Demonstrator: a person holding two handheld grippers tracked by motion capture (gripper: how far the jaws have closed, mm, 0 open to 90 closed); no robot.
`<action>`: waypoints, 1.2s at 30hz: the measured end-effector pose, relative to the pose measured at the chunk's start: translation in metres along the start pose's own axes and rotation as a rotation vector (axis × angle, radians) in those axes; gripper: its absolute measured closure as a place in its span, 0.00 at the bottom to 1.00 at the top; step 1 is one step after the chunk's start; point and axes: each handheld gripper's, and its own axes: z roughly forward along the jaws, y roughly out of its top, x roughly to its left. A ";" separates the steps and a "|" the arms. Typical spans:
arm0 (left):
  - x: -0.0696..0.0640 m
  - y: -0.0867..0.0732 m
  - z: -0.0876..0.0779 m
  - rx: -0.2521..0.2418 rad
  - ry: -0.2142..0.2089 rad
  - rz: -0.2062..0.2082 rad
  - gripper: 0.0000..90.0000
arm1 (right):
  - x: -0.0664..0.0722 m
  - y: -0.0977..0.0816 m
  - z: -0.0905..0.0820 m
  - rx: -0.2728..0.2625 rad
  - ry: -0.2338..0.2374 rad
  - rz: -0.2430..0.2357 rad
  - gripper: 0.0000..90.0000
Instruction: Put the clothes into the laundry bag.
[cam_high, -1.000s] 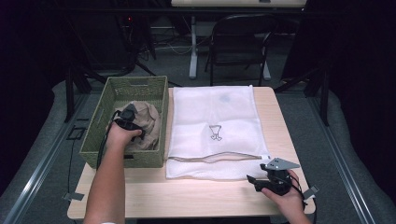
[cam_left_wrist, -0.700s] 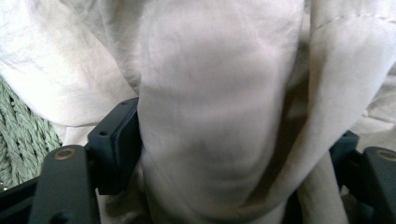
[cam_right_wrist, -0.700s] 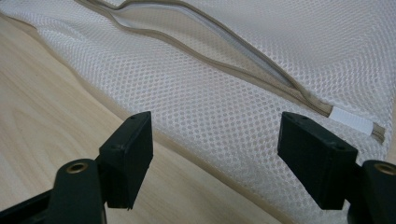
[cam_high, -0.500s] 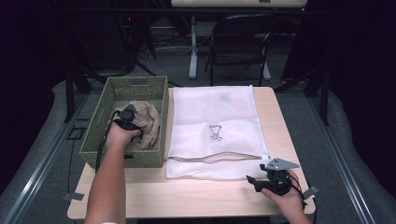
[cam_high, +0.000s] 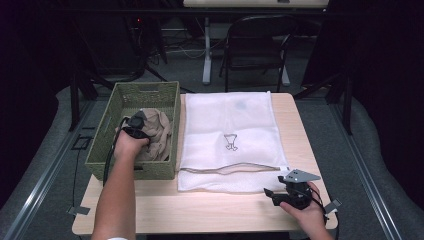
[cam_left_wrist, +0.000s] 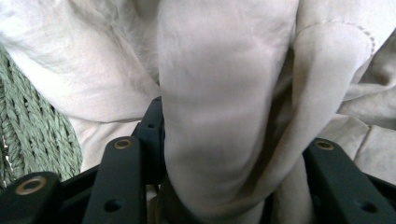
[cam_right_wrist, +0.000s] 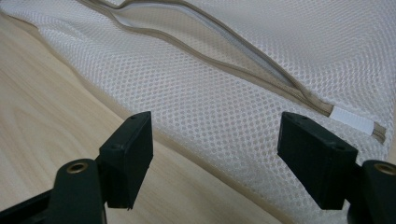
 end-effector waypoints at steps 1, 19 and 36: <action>0.000 0.000 0.000 0.000 -0.003 -0.001 0.60 | 0.000 0.000 0.000 -0.001 -0.002 0.001 0.29; 0.005 0.001 -0.004 -0.004 -0.014 -0.032 0.69 | 0.000 0.000 0.000 0.003 0.000 0.000 0.29; 0.011 -0.001 -0.019 -0.063 -0.055 -0.060 0.71 | -0.001 0.000 0.000 -0.002 -0.004 0.002 0.29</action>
